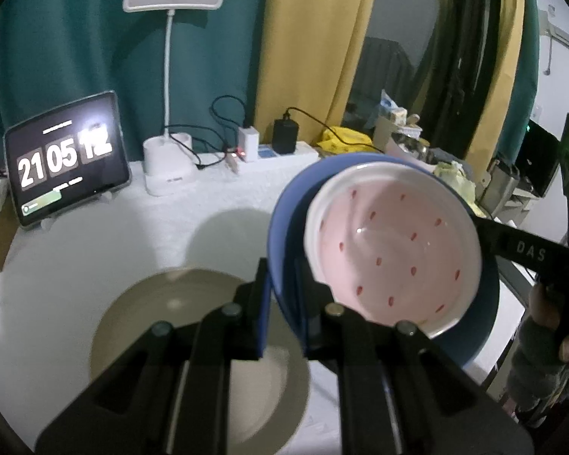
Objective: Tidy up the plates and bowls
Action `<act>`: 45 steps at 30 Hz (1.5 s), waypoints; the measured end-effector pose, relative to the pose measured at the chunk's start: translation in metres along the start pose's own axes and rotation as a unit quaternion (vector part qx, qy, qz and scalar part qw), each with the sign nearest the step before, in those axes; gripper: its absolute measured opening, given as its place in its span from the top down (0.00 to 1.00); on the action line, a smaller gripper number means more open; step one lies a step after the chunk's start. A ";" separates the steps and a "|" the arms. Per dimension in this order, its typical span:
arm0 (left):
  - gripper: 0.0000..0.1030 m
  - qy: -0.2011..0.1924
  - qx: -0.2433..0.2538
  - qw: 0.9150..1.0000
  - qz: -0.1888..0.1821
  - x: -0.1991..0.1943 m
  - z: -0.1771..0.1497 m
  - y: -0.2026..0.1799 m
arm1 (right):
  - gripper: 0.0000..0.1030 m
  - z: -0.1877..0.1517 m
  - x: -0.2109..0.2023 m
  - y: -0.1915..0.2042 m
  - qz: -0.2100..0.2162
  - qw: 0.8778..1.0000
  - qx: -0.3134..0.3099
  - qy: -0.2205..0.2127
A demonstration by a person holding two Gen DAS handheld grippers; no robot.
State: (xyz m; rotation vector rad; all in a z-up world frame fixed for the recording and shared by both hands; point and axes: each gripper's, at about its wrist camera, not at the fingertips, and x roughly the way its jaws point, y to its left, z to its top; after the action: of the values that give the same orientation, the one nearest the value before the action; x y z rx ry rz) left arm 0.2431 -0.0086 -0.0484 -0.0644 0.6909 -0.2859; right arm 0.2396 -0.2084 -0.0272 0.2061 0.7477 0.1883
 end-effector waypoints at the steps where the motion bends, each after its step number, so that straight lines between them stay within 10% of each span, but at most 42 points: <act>1: 0.90 -0.001 -0.002 1.000 0.002 -0.002 0.000 0.003 | 0.91 0.000 0.000 0.003 0.001 1.000 -0.002 0.000; 45: 0.90 0.037 -0.070 0.993 0.083 -0.021 -0.028 0.113 | 0.91 -0.019 0.082 0.106 0.068 0.994 -0.046 0.079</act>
State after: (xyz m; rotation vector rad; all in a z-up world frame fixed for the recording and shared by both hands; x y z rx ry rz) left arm 0.2370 0.1067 -0.0749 -0.1294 0.7841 -0.0806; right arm 0.2755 -0.0841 -0.0680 0.1560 0.8802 0.3704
